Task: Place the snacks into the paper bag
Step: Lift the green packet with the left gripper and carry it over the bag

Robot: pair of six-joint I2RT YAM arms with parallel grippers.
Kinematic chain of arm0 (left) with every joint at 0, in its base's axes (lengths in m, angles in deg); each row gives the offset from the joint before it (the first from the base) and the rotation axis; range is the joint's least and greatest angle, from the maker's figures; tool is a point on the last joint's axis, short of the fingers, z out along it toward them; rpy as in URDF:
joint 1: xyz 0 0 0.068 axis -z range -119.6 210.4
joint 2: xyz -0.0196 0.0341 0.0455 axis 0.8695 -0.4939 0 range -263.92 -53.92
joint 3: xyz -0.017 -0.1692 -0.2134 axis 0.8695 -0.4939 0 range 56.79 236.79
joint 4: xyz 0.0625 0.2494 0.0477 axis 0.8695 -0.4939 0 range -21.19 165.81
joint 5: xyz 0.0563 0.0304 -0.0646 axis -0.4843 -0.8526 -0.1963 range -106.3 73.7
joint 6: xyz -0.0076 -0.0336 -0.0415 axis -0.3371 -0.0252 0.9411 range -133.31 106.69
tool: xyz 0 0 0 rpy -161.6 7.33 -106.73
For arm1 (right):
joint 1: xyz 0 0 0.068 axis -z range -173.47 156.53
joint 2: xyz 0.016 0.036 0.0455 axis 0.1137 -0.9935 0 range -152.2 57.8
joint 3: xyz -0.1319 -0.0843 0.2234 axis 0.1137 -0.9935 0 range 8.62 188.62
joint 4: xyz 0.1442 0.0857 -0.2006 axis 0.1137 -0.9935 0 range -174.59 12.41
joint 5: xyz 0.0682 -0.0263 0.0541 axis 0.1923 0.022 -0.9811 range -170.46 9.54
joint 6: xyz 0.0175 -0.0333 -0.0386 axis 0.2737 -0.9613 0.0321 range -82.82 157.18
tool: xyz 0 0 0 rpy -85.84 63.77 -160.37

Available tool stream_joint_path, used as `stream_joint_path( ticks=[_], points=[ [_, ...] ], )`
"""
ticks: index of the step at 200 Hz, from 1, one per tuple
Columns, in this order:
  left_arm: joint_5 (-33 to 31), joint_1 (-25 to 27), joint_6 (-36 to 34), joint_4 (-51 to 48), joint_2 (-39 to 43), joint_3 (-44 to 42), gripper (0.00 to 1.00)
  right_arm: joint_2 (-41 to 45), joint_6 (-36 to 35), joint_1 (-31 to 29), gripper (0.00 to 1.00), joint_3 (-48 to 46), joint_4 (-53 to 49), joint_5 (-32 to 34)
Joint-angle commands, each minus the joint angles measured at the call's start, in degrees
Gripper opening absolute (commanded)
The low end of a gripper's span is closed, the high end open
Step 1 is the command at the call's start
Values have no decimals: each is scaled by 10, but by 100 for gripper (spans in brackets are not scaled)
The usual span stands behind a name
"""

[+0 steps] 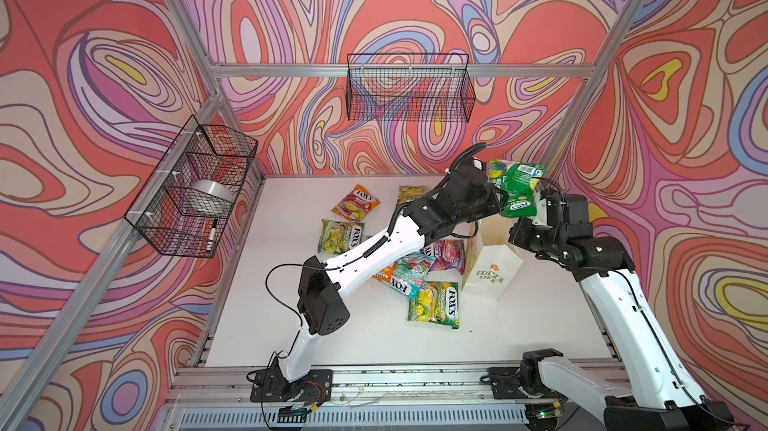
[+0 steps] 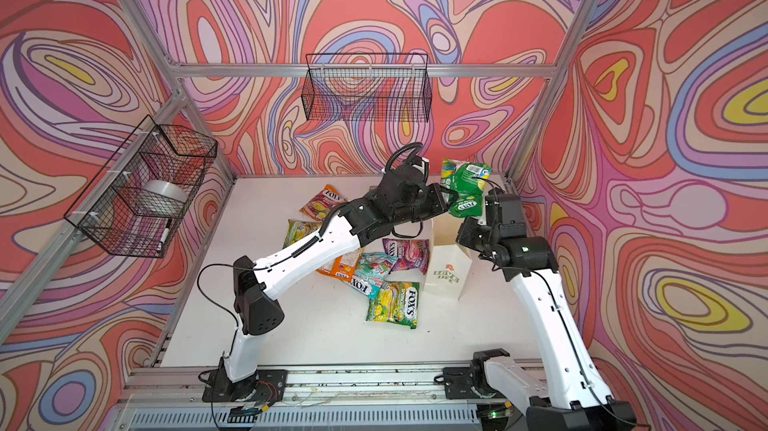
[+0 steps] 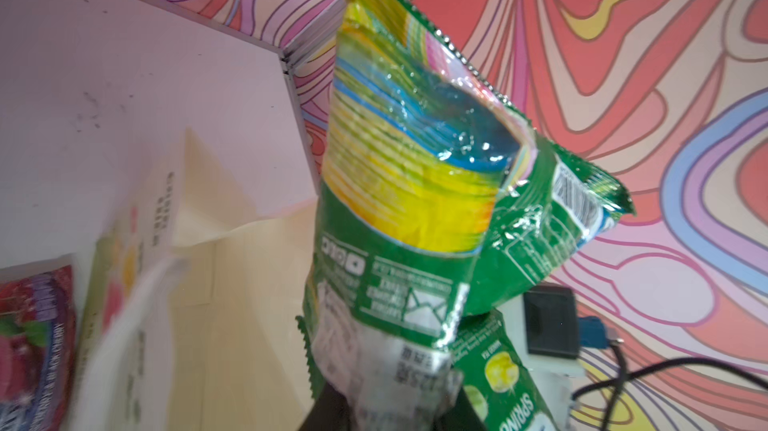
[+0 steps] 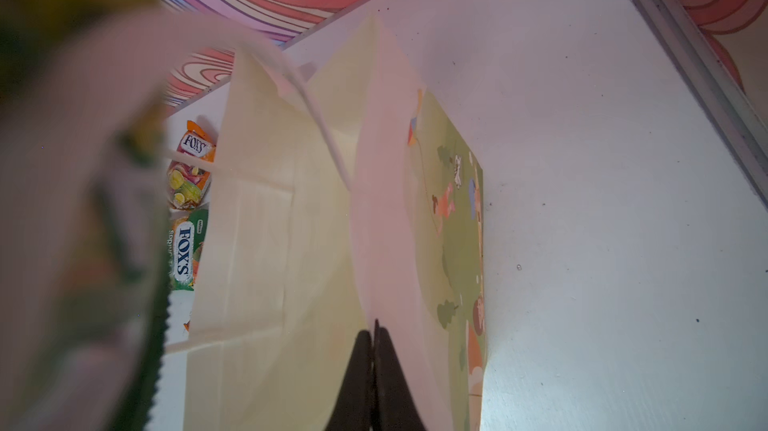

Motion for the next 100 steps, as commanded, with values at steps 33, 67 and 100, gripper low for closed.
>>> stream_joint_path(
  ticks=[33,67,100],
  points=[
    [-56,1,-59,-78,33,-17,22,5,17,0,0,26,-14,44],
    [-71,1,-87,-144,21,18,22,5,17,1,0,31,-23,62],
    [-64,1,-104,-194,-4,60,22,5,15,0,0,28,-25,73]
  ],
)
